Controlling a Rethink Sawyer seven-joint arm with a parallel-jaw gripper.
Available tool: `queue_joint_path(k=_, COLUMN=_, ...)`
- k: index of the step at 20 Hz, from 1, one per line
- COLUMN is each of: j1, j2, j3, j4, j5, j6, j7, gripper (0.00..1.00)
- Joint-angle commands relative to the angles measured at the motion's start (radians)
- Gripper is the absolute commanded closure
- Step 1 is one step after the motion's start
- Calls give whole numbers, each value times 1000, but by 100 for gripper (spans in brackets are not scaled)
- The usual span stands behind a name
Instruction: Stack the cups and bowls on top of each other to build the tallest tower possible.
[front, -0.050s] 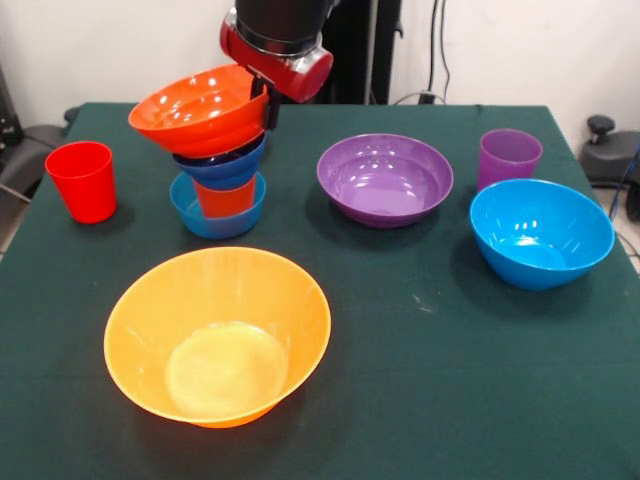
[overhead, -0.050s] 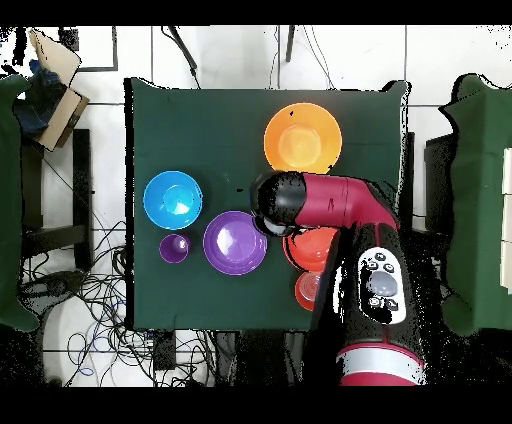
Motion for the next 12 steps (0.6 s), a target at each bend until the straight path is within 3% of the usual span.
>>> queue_joint_path(k=1, j1=9, j2=50, j3=106, j4=-56, j5=-44, j6=75, j7=-137, gripper=100)
queue_joint_path(k=12, j1=18, j2=69, j3=106, j4=-72, j5=-48, j6=61, j7=-106, gripper=100)
